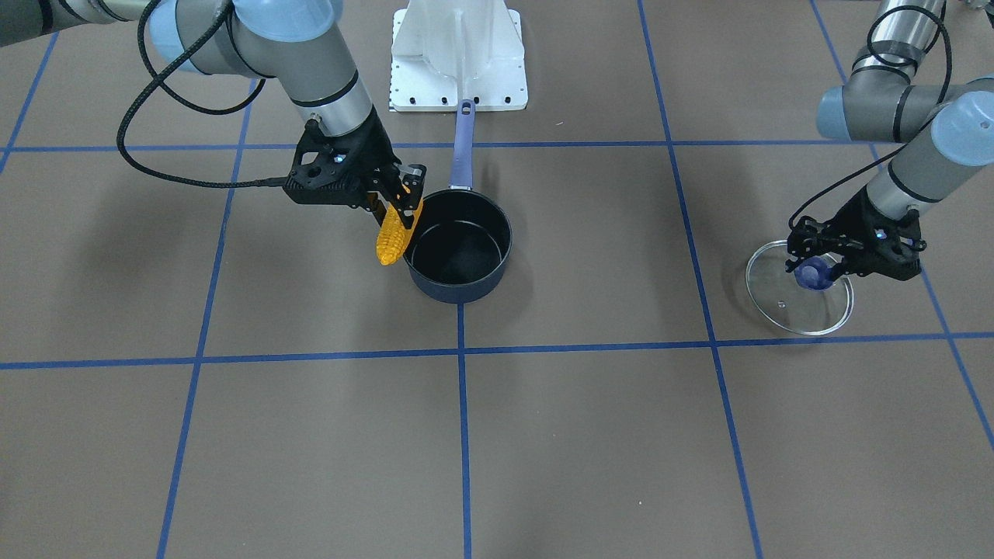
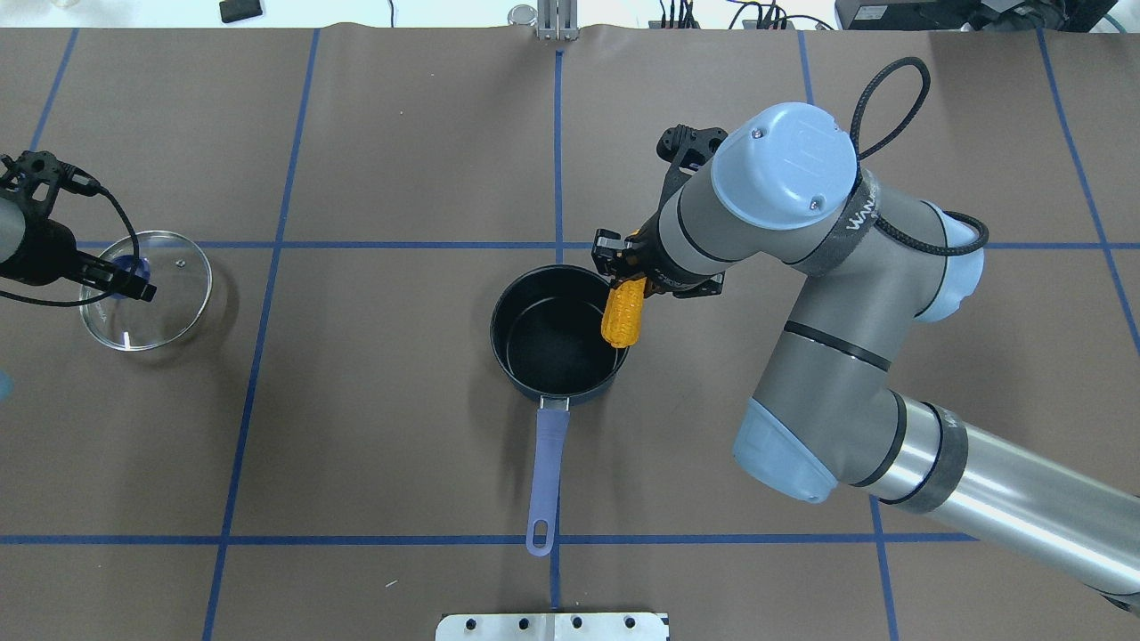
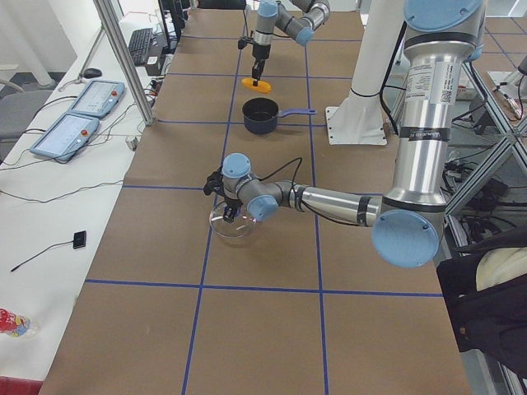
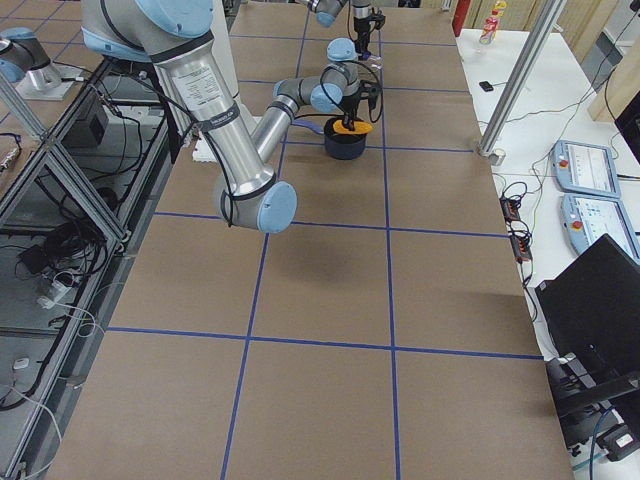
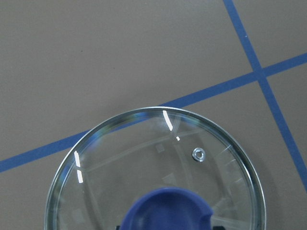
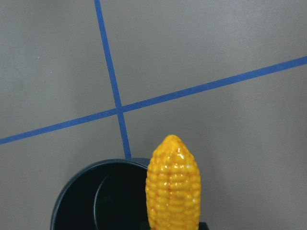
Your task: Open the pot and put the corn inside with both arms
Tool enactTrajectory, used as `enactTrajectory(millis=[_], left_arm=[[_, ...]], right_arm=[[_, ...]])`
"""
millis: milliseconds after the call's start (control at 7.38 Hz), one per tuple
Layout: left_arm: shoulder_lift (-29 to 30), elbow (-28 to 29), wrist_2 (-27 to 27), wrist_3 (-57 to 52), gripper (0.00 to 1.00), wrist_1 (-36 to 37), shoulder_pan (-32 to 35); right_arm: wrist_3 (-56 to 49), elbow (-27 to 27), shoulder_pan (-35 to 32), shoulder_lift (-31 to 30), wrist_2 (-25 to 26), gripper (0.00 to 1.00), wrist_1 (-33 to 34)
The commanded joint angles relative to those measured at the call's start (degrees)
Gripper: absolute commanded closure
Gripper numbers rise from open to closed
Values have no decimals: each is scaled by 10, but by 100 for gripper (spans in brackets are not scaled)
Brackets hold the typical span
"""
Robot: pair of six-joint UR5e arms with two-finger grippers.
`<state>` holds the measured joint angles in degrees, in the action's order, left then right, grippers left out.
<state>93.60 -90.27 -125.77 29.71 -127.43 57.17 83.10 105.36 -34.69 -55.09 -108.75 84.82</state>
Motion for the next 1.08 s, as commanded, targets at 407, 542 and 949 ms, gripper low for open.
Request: enactTrajectory(millis=[407, 542, 949], left_arm=[[7, 9, 34, -3, 50, 4, -3], [7, 9, 33, -3, 43, 4, -3], [9, 13, 35, -3, 31, 4, -3]], right_arm=[[10, -3, 6, 12, 6, 96, 0], [10, -3, 7, 12, 6, 96, 0], [10, -5, 8, 13, 9, 96, 0]])
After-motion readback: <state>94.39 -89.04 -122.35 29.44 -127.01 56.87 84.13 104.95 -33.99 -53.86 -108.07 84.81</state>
